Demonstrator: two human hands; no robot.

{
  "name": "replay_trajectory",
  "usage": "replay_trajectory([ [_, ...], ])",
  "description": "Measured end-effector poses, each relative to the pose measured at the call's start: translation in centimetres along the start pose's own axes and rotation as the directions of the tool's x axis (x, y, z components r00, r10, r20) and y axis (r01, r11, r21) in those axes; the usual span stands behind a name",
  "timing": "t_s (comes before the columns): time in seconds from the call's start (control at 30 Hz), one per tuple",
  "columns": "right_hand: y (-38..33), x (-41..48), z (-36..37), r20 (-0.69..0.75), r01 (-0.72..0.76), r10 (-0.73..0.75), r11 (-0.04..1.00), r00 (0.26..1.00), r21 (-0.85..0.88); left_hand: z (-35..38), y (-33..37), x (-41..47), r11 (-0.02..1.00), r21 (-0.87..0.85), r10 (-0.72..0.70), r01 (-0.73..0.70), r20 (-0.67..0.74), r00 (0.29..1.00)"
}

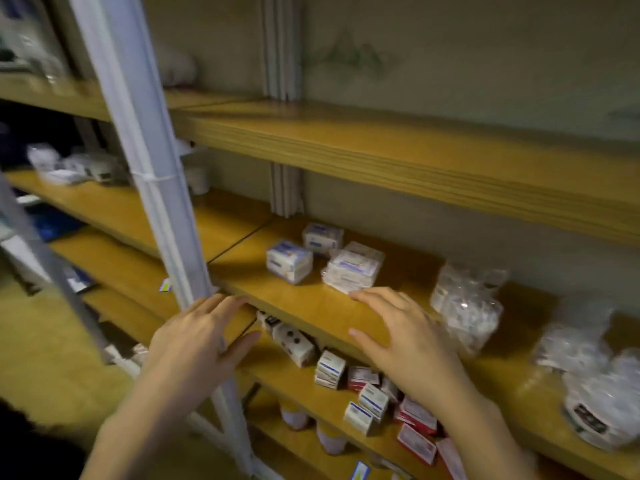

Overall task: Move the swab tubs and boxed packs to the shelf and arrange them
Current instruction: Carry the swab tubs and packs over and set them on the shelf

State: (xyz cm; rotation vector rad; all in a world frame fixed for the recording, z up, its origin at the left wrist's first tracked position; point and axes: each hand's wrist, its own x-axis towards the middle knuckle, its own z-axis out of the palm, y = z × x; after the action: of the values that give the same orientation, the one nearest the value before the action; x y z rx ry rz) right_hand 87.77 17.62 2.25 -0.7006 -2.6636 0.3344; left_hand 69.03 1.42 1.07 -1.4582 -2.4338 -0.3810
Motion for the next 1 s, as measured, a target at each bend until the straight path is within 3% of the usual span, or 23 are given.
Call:
replay_trajectory([
  [0.33, -13.0, 9.0, 7.3, 0.014, 0.124, -0.126, 0.987, 0.992, 0.104, -3.5, -14.8, -1.6, 0.991, 0.030, -0.134, 0.133, 0.013, 0.991],
  [0.6, -22.9, 17.1, 13.2, -0.001, 0.183, -0.185, 0.970, 0.983, 0.160, -5.2, -25.3, 0.1, 0.991, 0.034, -0.131, 0.130, 0.017, 0.991],
  [1.0, -29.3, 28.8, 19.5, 0.038, 0.175, -0.184, 0.971, 0.982, 0.163, -1.8, -38.2, 4.9, 0.984, -0.026, -0.175, 0.175, 0.004, 0.985],
])
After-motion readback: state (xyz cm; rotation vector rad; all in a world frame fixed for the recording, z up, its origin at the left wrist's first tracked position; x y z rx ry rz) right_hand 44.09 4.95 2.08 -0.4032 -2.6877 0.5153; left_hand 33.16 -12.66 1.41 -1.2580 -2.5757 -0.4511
